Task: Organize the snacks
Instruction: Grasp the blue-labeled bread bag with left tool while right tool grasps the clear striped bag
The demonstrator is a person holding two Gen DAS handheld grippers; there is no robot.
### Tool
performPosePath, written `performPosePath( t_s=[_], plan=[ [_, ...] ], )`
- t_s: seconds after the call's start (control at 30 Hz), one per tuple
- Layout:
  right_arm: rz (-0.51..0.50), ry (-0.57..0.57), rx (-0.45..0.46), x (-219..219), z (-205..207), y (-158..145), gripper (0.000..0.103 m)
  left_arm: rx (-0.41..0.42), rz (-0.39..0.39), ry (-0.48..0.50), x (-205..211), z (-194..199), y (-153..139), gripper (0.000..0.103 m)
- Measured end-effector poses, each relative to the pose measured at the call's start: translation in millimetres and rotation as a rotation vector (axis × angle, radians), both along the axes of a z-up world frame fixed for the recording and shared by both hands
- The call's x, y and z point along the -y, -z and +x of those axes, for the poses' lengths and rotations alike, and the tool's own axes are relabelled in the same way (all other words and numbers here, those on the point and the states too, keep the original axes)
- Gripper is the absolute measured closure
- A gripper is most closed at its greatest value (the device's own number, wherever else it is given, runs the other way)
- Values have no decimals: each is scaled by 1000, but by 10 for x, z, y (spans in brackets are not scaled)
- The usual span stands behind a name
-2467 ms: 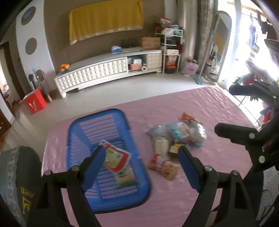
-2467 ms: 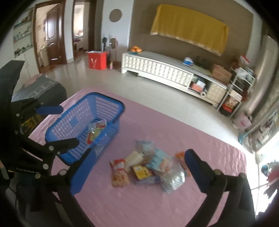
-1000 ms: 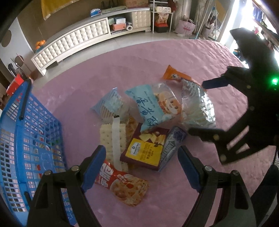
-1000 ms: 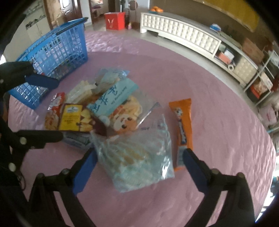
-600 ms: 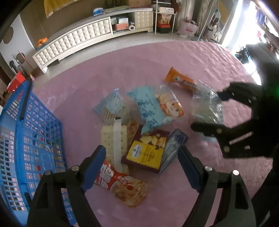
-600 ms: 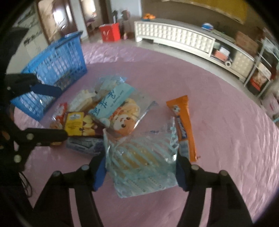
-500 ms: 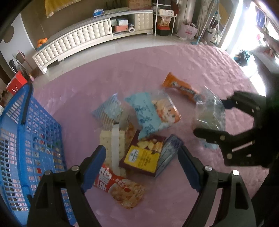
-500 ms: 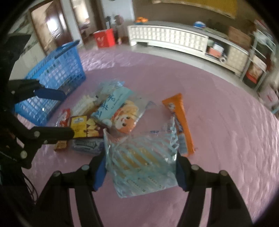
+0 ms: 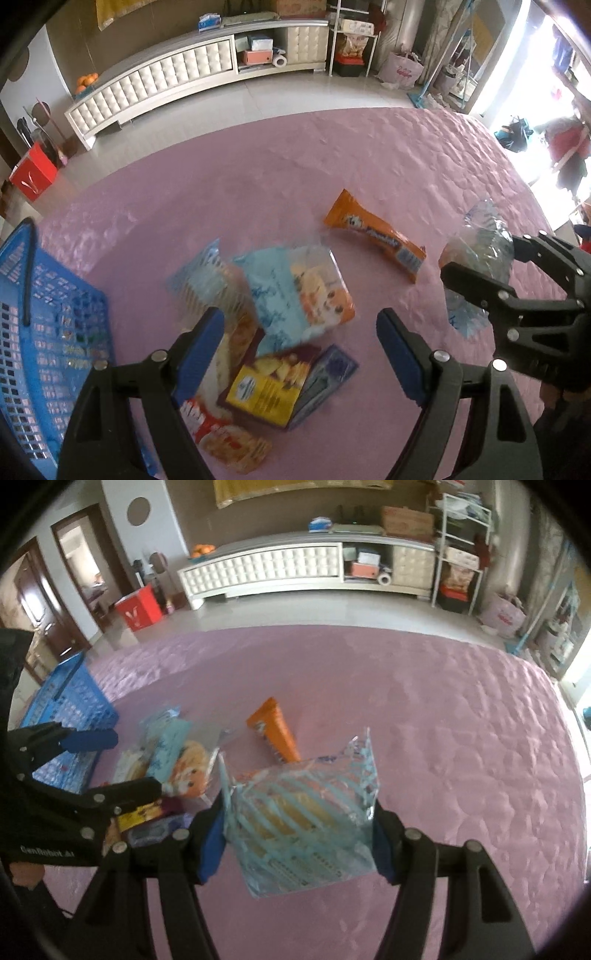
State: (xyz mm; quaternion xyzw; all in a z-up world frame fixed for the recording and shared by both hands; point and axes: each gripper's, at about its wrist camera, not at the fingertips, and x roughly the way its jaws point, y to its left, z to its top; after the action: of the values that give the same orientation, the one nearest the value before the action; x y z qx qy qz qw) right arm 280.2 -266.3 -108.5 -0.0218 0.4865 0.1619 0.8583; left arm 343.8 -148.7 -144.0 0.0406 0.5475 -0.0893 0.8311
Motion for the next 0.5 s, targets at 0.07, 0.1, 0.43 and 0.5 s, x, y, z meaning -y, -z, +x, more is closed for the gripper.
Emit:
performPosePath(
  t_s=[0.07,0.1,0.43,0.5],
  plan=[
    [-13,18,-16,-6,70,53,33,-4,19,0,59,91,70,20],
    [-13,25,-25,5,87,73,33,-6,27,-1,76,128,102,20],
    [-22,44,-72,19,172,208,33,-77,41,-42,217,457,485,20],
    [-25,56,-74,36,193,207,33,-77,36,-42,231,450,502,20]
  ],
)
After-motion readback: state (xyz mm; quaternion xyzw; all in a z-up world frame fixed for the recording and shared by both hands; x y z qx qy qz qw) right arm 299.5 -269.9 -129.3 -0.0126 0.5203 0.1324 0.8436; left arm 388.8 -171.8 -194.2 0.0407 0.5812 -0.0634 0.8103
